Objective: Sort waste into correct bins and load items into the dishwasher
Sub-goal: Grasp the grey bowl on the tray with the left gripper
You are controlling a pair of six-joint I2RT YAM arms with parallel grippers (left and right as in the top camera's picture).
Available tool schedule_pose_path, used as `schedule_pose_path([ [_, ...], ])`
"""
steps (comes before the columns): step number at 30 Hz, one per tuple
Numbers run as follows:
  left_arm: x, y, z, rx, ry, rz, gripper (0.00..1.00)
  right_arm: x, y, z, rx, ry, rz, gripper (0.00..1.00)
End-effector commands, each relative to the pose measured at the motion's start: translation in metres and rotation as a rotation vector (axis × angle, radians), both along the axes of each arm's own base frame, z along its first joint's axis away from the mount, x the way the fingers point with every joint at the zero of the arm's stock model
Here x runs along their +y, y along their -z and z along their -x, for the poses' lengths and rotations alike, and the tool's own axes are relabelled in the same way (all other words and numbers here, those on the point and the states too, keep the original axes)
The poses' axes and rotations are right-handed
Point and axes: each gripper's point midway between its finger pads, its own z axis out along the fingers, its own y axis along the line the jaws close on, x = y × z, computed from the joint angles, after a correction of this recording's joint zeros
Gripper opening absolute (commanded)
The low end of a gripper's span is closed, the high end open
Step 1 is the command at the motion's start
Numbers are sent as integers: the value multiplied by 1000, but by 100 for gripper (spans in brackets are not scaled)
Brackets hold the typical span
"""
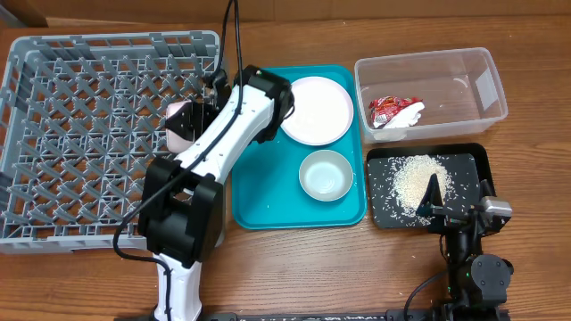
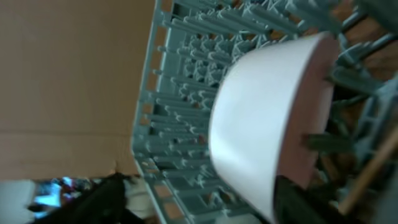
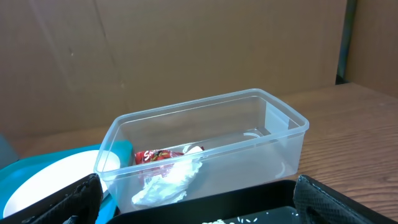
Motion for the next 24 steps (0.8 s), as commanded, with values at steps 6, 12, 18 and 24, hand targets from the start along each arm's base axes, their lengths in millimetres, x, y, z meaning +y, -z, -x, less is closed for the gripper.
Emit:
schedule_pose_path([
  [6, -117, 34, -7, 55, 59, 619, 88, -2, 1, 0, -7, 12, 3, 100],
  [12, -218, 66, 1, 274, 260, 1123, 70, -2, 1, 0, -6, 12, 4, 100],
  [18, -240, 91, 32, 466, 345, 1240, 70, -2, 1, 0, -6, 12, 4, 100],
  [24, -236, 136, 51, 518, 328, 1228, 62, -2, 1, 0, -7, 12, 3, 100],
])
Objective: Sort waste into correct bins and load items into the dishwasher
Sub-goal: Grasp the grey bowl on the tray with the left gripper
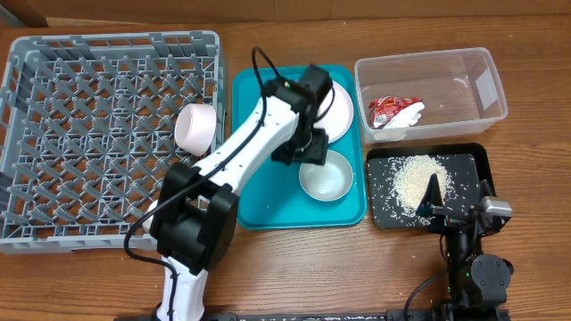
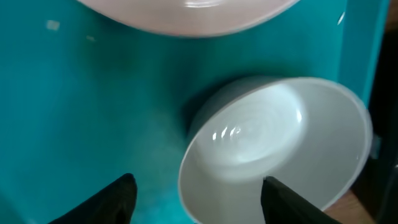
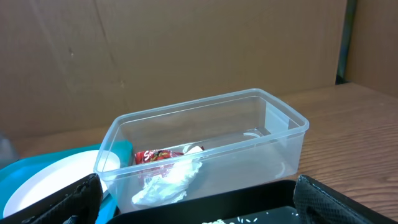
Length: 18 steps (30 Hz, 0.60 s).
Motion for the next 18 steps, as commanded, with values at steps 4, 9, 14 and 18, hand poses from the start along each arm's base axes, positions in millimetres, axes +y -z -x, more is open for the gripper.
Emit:
schedule_pose_path([
  [4, -2, 38, 29, 92, 51, 40, 31, -2, 1, 0, -7, 12, 3, 100],
  [9, -1, 18, 22, 69, 36, 33, 4, -2, 1, 0, -7, 12, 3, 100],
  [14, 40, -53, -6, -126, -25, -168, 4, -2, 1, 0, -7, 12, 3, 100],
  [18, 107, -133, -24, -376, -121, -472, 4, -2, 1, 0, -7, 12, 3, 100],
])
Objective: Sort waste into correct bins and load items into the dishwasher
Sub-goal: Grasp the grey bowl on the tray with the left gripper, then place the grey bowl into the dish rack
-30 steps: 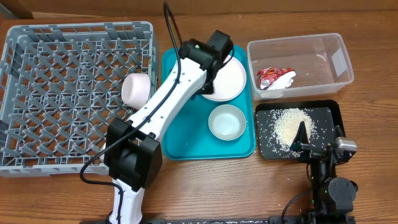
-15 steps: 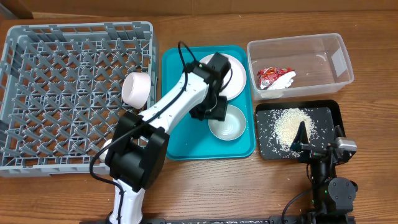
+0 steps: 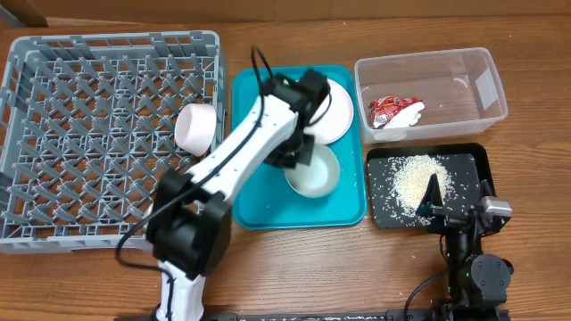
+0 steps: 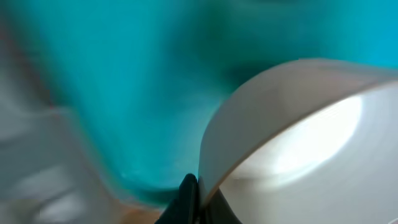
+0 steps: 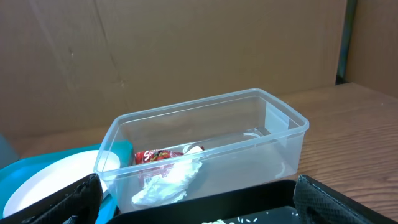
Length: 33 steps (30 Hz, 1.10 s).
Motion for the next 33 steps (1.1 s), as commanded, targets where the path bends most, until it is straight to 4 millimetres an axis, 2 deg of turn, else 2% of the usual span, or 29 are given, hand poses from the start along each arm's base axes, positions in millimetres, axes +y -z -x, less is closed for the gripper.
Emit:
schedule_pose_path([
  [1, 71, -110, -34, -415, -89, -306, 4, -2, 1, 0, -7, 12, 3, 100],
  [2, 86, -127, -34, -468, -113, -381, 4, -2, 1, 0, -7, 12, 3, 100],
  [3, 115, -158, -31, -570, -169, -522, 4, -2, 1, 0, -7, 12, 3, 100],
  [4, 125, -170, -28, -604, -188, -577, 4, -2, 1, 0, -7, 12, 3, 100],
  [6, 142, -183, -24, -632, -203, -663, 4, -2, 1, 0, -7, 12, 3, 100],
  [8, 154, -184, -24, -622, -200, -702, 4, -2, 1, 0, -7, 12, 3, 100],
  [12, 189, -180, -25, -586, -266, -782, 4, -2, 1, 0, -7, 12, 3, 100],
  [16, 241, -180, -22, -585, -388, -927, 4, -2, 1, 0, -7, 12, 3, 100],
  [18, 258, -177, -20, -583, -440, -970, 4, -2, 1, 0, -7, 12, 3, 100],
  [20, 270, -166, -21, -577, -491, -989, 4, -2, 1, 0, -7, 12, 3, 100],
  [25, 283, -143, -31, -577, -535, -1017, 4, -2, 1, 0, -7, 12, 3, 100],
  [30, 303, -134, -35, -584, -534, -1117, 4, -2, 1, 0, -7, 12, 3, 100],
  [33, 307, -118, -38, -556, -547, -1108, 4, -2, 1, 0, -7, 12, 3, 100],
])
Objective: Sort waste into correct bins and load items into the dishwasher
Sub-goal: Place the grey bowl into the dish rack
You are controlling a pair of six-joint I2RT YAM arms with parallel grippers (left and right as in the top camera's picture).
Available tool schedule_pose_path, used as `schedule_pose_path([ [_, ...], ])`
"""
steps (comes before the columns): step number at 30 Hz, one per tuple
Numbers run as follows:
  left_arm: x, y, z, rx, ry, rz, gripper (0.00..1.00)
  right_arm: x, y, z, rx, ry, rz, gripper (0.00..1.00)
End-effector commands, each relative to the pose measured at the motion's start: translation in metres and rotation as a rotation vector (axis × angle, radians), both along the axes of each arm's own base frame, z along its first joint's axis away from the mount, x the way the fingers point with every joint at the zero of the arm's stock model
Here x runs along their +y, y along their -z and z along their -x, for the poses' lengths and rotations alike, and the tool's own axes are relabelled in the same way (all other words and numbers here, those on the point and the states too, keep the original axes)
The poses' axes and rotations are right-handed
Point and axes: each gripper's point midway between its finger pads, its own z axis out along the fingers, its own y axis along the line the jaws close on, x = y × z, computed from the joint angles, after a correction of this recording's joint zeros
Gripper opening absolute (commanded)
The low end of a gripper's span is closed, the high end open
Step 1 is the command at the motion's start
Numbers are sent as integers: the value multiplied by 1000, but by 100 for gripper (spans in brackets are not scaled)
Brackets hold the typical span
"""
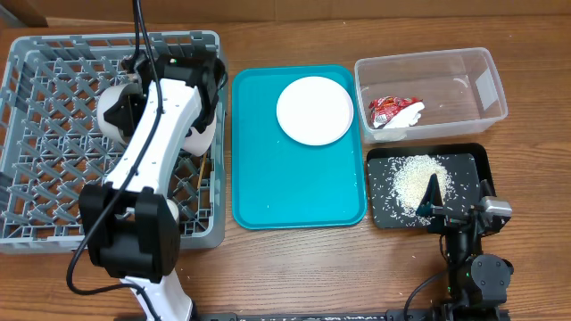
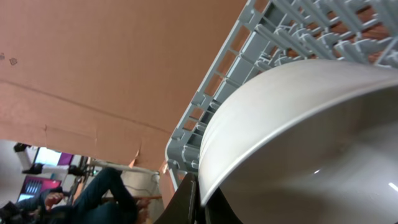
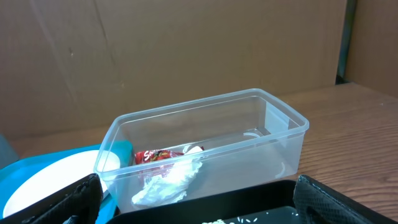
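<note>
My left gripper (image 2: 198,194) is shut on the rim of a white bowl (image 2: 298,137), which it holds tilted over the grey dishwasher rack (image 2: 273,25). From overhead the bowl (image 1: 115,112) hangs over the rack (image 1: 53,134) just left of the arm. A pink cup (image 1: 199,139) lies in the rack, half hidden under the arm. A white plate (image 1: 314,110) lies on the teal tray (image 1: 294,187). My right gripper (image 3: 214,211) stands open and parked by the black tray (image 1: 428,183) of rice.
A clear bin (image 1: 430,85) at the back right holds a red wrapper (image 1: 389,111) and a crumpled tissue (image 3: 168,180). Spilled rice (image 1: 415,178) covers the black tray. A cardboard wall stands behind the table.
My left gripper held the bowl tilted over the teal tray; now it holds it over the rack, left of the pink cup. The right arm has not moved.
My left gripper was at the pink cup by the rack's right edge. Then the cup lay in the rack and the gripper was open over the white bowl on the tray. It then shut on the bowl's rim, and now the bowl is over the rack.
</note>
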Motion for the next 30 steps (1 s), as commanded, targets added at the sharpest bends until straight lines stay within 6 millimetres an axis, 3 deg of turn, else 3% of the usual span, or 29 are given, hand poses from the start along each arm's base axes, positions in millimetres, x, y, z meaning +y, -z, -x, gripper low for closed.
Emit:
schedule_pose_path([
  [1, 9, 12, -4, -6, -26, -33, 4, -2, 1, 0, -7, 13, 3, 100],
  [6, 4, 42, -12, 44, -31, 5, 4, -2, 1, 0, -7, 13, 3, 100],
  [13, -7, 59, -17, 34, -28, 68, 4, -2, 1, 0, -7, 13, 3, 100],
  [18, -19, 81, -17, 21, -50, 208, 4, -2, 1, 0, -7, 13, 3, 100],
  [22, -20, 83, -16, 31, -51, 220, 4, -2, 1, 0, -7, 13, 3, 100],
  [25, -21, 77, -18, 114, 1, 178, 15, -2, 1, 0, -7, 13, 3, 100],
  [29, -34, 51, -19, 140, 51, 115, 43, -2, 1, 0, -7, 13, 3, 100],
  [30, -40, 45, -21, 142, 68, 115, 43, -2, 1, 0, -7, 13, 3, 100],
])
